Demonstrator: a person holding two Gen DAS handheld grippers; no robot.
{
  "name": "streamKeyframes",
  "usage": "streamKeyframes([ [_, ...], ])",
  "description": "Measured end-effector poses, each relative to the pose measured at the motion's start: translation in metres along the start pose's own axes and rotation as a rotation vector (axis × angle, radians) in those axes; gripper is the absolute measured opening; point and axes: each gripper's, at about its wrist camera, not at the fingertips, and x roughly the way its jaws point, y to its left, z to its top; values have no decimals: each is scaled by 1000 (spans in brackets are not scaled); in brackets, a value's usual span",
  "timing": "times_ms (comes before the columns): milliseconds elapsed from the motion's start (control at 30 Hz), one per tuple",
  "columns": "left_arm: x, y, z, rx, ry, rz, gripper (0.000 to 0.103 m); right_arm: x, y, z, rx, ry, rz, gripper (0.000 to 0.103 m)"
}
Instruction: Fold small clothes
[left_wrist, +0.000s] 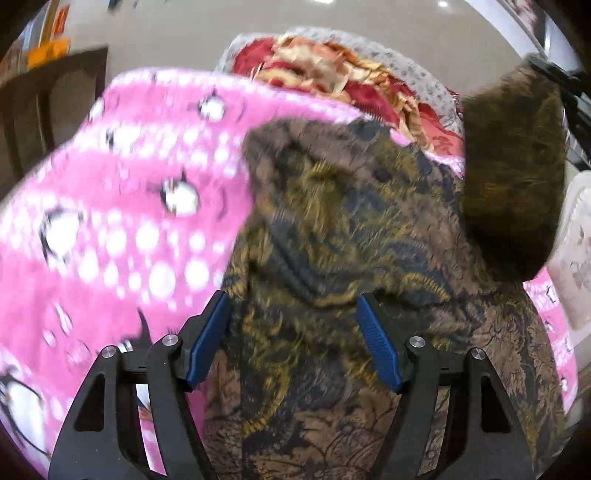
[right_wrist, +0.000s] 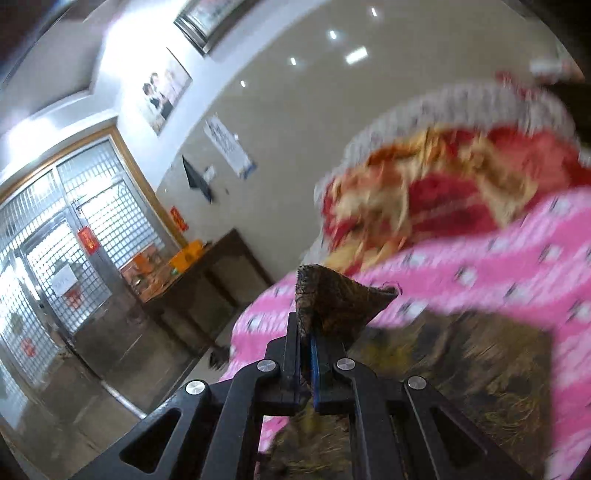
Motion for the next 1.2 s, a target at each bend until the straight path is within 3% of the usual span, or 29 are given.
streamKeyframes([
  [167,0,10,-2,-55,2,-44,71,69,26,-43,-38,95,43,4],
  [333,-2,9,-3,-58,1,-47,71,139,18,-123,-83,397,33,5],
  [400,0,10,-2,-61,1,-49,71,144,12,-141,-89,464,29,6],
  [433,0,10,-2,-60,1,-50,71,144,10,-147,-94,486,23,9],
  [467,0,11,-2,-60,1,-50,71,141,8,-149,-100,500,6,20],
  [533,-2,12,-2,-69,-1,-58,71,126,0,-147,-98,483,-5,37],
  [600,-5,14,-3,-75,4,-78,71,98,-8,-146,-117,441,-30,62],
  [633,-6,15,-3,-77,12,-93,71,86,-12,-147,-138,425,-55,66],
  [833,-11,22,5,-142,47,-238,71,27,-67,-182,-207,432,-244,68],
  [967,-24,17,13,-168,21,-305,71,9,-80,-189,-180,362,-251,68],
  [1100,-9,12,10,-178,96,-362,71,13,-78,-192,-209,375,-275,70],
  [1200,3,13,5,-175,121,-323,71,15,-77,-191,-210,375,-275,70],
])
